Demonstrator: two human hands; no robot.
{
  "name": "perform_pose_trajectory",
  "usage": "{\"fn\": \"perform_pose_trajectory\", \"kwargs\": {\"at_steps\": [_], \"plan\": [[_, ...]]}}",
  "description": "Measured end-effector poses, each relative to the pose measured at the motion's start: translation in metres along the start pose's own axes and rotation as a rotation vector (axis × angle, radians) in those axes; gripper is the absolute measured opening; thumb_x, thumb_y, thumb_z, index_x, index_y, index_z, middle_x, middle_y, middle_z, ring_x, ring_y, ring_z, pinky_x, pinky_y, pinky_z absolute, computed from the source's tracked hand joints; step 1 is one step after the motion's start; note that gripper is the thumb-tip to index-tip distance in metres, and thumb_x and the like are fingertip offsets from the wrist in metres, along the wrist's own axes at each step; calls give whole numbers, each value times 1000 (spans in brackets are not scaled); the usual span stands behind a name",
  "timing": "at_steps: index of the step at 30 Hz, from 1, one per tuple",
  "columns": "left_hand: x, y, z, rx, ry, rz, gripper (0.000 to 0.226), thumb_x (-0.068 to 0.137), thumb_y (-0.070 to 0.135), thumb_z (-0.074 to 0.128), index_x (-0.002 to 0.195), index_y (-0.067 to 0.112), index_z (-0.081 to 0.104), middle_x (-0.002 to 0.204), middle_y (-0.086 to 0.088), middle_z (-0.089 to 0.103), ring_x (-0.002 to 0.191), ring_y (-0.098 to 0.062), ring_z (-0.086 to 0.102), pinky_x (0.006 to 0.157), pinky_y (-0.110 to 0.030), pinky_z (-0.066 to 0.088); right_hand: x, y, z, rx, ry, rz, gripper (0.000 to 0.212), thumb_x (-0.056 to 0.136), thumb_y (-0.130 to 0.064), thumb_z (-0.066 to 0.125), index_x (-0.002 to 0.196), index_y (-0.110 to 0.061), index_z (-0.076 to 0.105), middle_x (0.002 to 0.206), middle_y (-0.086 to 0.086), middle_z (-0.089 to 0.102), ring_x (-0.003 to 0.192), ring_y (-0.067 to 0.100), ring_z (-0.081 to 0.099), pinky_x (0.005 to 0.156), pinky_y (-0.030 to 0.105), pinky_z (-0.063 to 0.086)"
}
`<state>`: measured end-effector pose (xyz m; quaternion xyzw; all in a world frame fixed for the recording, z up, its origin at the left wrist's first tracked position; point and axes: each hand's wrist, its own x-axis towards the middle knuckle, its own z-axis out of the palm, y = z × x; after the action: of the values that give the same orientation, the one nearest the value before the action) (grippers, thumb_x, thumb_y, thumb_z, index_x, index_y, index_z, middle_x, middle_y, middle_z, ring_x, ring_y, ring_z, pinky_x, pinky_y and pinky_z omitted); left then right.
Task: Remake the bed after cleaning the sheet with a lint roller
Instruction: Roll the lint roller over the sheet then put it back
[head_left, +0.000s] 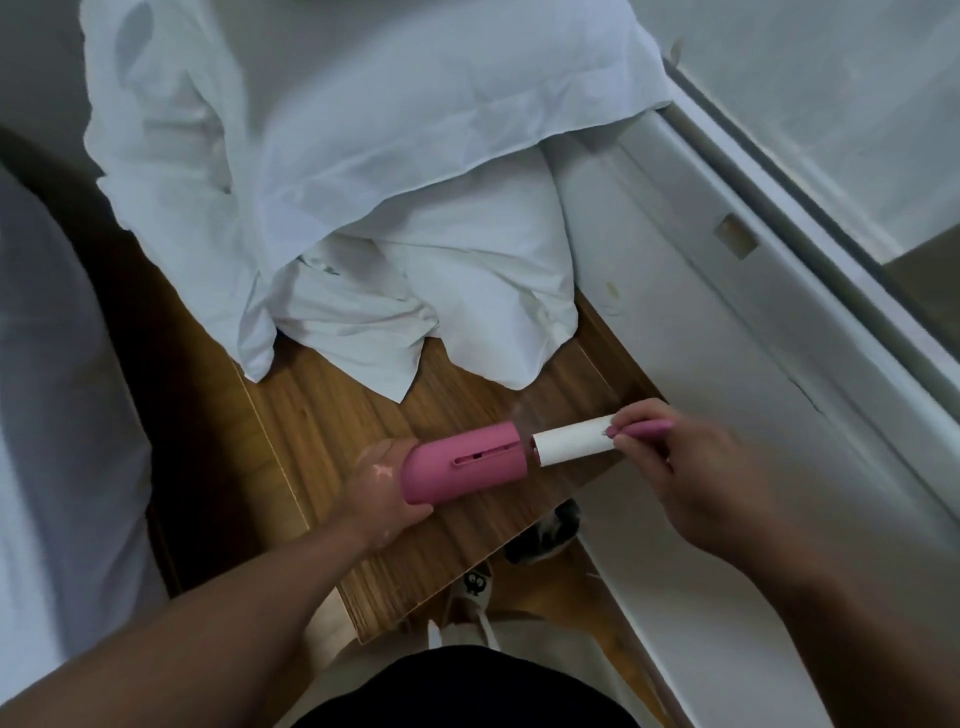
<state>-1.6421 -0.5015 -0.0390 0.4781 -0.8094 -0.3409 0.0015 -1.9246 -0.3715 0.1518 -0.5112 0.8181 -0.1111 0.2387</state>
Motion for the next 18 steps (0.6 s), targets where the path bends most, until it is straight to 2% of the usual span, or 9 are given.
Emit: {"fn": "perform_pose_trajectory", "kwargs": {"at_steps": [3, 8, 12, 18], "plan": [[-6, -4, -4, 28, 36, 49, 89, 67, 50, 83, 143, 25, 45, 137, 4, 51, 127, -18, 43, 106, -36, 40, 14, -5, 12, 18, -46, -56, 11, 97, -26, 59, 106, -29, 64, 103, -8, 67, 87, 4, 60, 74, 13, 45], [-8, 1, -2, 78, 67, 69, 90, 68, 56, 78, 146, 26, 43, 138, 5, 50, 127, -16, 40, 104, -37, 42, 22, -24, 28, 8, -161, -137, 14, 97, -31, 58, 111, -34, 62, 99, -11, 67, 86, 3, 61, 76, 22, 54], [-6, 4, 3, 65, 56, 66, 91, 69, 52, 80, 147, 26, 42, 140, 4, 48, 127, -16, 39, 105, -37, 42, 23, -37, 42, -1, -228, -206, 19, 98, -38, 54, 115, -33, 62, 103, -12, 67, 91, 4, 62, 79, 25, 56], [-9, -3, 13, 52, 30, 54, 91, 72, 50, 80, 150, 27, 39, 143, 4, 46, 128, -16, 38, 104, -33, 40, 18, -54, 66, -16, -229, -248, 30, 97, -49, 44, 112, -34, 64, 92, -12, 68, 79, 5, 62, 73, 31, 55]]}}
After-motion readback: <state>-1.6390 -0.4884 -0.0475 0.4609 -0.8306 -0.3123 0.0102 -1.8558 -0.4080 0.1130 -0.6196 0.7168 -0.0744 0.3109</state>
